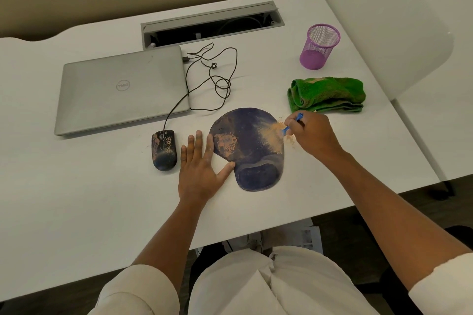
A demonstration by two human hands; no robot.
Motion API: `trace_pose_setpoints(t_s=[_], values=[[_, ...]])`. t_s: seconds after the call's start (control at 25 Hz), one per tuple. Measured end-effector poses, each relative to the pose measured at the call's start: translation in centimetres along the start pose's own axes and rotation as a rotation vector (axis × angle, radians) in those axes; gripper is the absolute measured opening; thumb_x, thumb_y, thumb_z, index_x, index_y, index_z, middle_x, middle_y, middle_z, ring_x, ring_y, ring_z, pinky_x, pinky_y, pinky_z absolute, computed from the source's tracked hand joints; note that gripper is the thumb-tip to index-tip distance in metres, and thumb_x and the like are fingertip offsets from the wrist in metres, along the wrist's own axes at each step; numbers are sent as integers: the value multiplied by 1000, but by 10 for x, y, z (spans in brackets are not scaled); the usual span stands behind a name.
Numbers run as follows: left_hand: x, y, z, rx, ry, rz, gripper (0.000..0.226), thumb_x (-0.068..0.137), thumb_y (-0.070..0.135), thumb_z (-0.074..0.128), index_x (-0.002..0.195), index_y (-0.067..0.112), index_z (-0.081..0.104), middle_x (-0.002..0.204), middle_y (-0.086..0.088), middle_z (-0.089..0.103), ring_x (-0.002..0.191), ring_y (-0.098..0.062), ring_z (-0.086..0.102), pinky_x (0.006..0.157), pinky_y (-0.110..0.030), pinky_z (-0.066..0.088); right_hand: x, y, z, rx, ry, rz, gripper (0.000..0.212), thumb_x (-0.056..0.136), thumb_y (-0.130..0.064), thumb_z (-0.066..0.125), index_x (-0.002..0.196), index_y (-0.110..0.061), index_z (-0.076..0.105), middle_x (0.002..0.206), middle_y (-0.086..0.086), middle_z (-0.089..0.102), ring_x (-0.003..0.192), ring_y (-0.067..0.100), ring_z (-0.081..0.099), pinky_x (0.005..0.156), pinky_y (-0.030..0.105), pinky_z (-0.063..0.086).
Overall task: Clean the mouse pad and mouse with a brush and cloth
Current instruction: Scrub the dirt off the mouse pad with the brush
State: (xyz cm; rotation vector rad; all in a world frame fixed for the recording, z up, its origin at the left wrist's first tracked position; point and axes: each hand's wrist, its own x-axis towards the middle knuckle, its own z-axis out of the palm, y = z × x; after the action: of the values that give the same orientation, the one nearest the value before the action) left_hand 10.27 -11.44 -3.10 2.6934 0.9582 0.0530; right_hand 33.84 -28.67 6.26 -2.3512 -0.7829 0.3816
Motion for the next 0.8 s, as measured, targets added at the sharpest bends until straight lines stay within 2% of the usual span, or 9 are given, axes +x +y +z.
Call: trace_pose_setpoints(t_s=[0.08,0.16,0.28,0.36,0.44,0.52,0.68,0.8], values=[[-1,1,0,4,-2,-1,99,88,85,23,164,25,3,172,-4,-9,157,-23,-14,128,-45,0,-6,1,7,0,-111,6,26,95,-23,57,85,-3,70,74,11,68,59,17,55,57,34,43],[-1,1,-1,5,-4,-2,99,88,85,24,164,25,3,172,-4,-9,157,-23,-14,128,-45,0,-15,6,14,-93,-193,10,30,95,-24,57,83,2,67,71,13,65,57,19,52,55,36,40],[-1,0,-1,4,-2,-1,99,88,85,24,164,25,3,172,-4,-8,157,-23,-14,128,-44,-1,-10,16,4,-175,-30,5,27,98,-22,53,96,-2,71,84,16,71,77,29,63,70,42,52],[0,1,-1,5,1,2,99,87,86,21,164,25,4,172,-4,-7,157,-23,-12,128,-44,0,-8,17,1,-71,29,17,27,99,-22,53,97,-3,72,86,14,73,81,29,65,76,42,53],[0,0,-1,13,-4,3,100,87,87,18,164,25,3,172,-4,-8,157,-23,-13,128,-44,-1,-9,10,7,-2,-75,10,28,97,-22,55,89,0,71,82,14,72,76,29,65,72,42,52],[0,0,0,21,-4,2,100,86,87,17,164,26,2,172,-4,-9,157,-23,-14,128,-44,-1,-11,7,16,-63,-156,-12,31,97,-22,55,84,3,67,81,17,70,73,32,63,67,42,49],[0,0,0,21,-1,1,102,85,89,13,164,26,2,172,-4,-9,157,-23,-14,129,-45,1,17,-1,5,5,-24,-55,22,95,-18,54,84,-5,67,77,11,69,72,27,63,65,40,50],[0,0,1,6,1,4,101,86,88,15,164,25,3,172,-4,-8,157,-22,-14,128,-45,0,44,-16,1,-106,-102,-185,13,95,-19,52,94,-13,64,83,11,65,74,25,58,62,36,45]])
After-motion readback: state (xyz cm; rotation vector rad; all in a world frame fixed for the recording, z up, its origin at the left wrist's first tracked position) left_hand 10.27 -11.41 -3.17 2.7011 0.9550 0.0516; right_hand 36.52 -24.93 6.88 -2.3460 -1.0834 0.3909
